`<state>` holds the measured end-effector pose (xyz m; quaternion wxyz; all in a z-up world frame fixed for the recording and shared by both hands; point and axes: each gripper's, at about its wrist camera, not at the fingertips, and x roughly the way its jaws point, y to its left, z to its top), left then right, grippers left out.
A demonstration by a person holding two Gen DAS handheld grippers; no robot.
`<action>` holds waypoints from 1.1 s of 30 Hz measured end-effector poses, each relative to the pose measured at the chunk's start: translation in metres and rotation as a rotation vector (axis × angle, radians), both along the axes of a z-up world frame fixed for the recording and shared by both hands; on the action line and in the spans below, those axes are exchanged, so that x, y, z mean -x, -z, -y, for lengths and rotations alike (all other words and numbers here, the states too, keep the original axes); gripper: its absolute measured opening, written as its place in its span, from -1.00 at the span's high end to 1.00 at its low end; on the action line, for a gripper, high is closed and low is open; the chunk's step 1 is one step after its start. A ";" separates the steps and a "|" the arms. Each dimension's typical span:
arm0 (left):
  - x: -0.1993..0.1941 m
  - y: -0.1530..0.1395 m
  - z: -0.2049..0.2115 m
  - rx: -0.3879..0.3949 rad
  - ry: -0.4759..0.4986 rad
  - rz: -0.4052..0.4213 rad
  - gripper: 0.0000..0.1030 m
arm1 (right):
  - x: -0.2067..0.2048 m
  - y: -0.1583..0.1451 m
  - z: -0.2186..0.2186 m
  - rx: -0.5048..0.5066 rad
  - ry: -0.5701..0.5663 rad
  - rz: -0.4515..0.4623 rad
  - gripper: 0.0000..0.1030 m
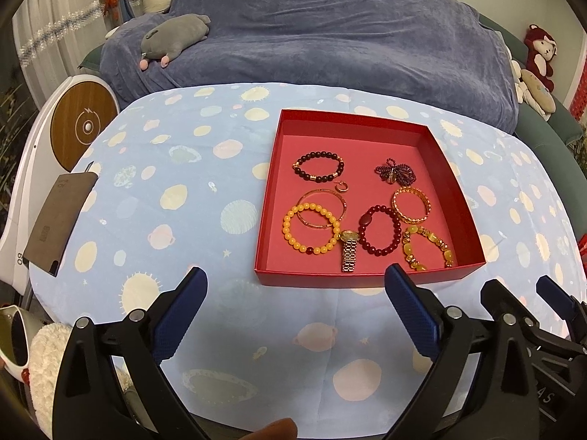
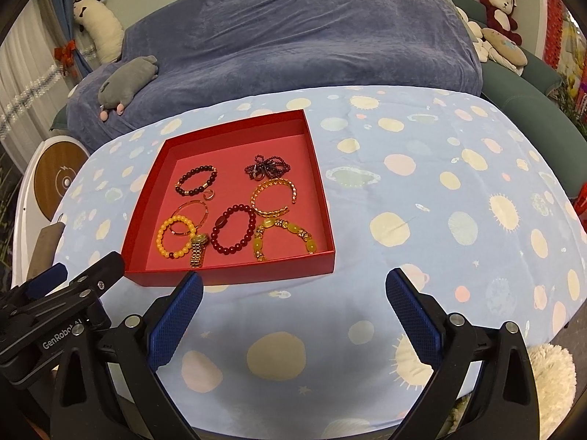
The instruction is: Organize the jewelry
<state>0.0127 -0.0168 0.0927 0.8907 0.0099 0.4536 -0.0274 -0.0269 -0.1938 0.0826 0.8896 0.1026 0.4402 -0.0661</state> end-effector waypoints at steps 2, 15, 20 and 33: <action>0.000 0.000 -0.001 0.004 -0.004 -0.002 -0.80 | 0.000 0.000 -0.001 0.002 -0.002 0.003 -0.87; 0.001 0.000 -0.002 0.005 -0.005 0.000 -0.80 | 0.001 -0.001 -0.003 0.001 -0.005 0.003 -0.87; 0.001 0.000 -0.004 -0.004 -0.020 0.005 -0.80 | 0.001 0.000 -0.006 0.000 -0.012 0.000 -0.87; 0.001 0.000 -0.004 -0.010 -0.020 0.008 -0.80 | 0.001 0.000 -0.006 -0.001 -0.013 -0.001 -0.87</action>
